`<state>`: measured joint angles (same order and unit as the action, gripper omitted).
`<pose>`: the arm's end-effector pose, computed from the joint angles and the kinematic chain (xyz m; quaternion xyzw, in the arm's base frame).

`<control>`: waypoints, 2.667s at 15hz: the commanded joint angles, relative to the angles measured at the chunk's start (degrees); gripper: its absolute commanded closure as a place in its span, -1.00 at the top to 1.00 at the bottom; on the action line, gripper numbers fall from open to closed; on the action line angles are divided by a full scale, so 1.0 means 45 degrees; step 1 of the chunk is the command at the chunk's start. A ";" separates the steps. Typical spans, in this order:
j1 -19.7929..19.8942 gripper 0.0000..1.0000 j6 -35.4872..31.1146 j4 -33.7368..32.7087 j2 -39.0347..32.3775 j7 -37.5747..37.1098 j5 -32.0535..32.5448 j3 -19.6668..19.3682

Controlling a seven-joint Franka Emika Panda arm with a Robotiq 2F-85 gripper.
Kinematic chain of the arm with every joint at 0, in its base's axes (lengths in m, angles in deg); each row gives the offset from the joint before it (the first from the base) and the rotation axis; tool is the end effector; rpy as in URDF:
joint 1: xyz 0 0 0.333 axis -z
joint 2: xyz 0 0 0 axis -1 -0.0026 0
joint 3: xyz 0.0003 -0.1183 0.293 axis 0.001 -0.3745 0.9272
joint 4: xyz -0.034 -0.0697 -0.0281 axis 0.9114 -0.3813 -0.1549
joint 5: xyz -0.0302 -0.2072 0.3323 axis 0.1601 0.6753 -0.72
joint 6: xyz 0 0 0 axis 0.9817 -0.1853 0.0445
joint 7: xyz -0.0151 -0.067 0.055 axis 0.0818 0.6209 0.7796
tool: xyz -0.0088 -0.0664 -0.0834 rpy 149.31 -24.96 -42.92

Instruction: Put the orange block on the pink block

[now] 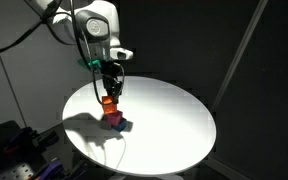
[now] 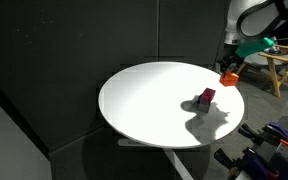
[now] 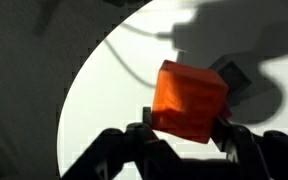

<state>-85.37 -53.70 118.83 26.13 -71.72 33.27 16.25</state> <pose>0.4525 -0.1044 0.3164 0.9798 -0.1763 -0.0061 0.0944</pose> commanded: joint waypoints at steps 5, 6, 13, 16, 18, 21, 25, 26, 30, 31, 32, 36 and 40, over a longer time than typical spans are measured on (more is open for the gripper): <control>0.0149 -0.36 0.0202 0.0054 0.0570 0.0983 -0.0830 0.0353; 0.0143 -0.36 0.0231 0.0038 0.0655 0.1220 -0.1041 0.0367; 0.0074 -0.36 0.0841 -0.0284 0.1408 0.3589 -0.2984 0.0275; 0.0052 -0.36 0.1022 -0.0400 0.1594 0.4766 -0.3369 0.0216; 0.0047 -0.36 0.1018 -0.0428 0.1680 0.5430 -0.3447 0.0183; 0.0047 -0.36 0.0775 -0.0442 0.1702 0.6256 -0.3364 0.0136; 0.0028 -0.36 0.0452 -0.0622 0.1545 0.6934 -0.3236 0.0155; 0.0022 -0.36 0.0405 -0.0707 0.1480 0.6975 -0.3232 0.0174; -0.0039 -0.36 0.0217 -0.1198 0.1113 0.6765 -0.3202 0.0312; -0.0060 -0.36 0.0183 -0.1338 0.0998 0.6724 -0.3177 0.0358; -0.0084 -0.36 0.0197 -0.1469 0.0897 0.6713 -0.3169 0.0387; -0.0092 -0.36 0.0045 -0.2050 0.0213 0.6492 -0.2936 0.0550; -0.0038 -0.36 -0.0126 -0.2672 -0.0635 0.6243 -0.2670 0.0618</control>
<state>-85.90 -54.04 110.03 26.47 -42.33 19.53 18.65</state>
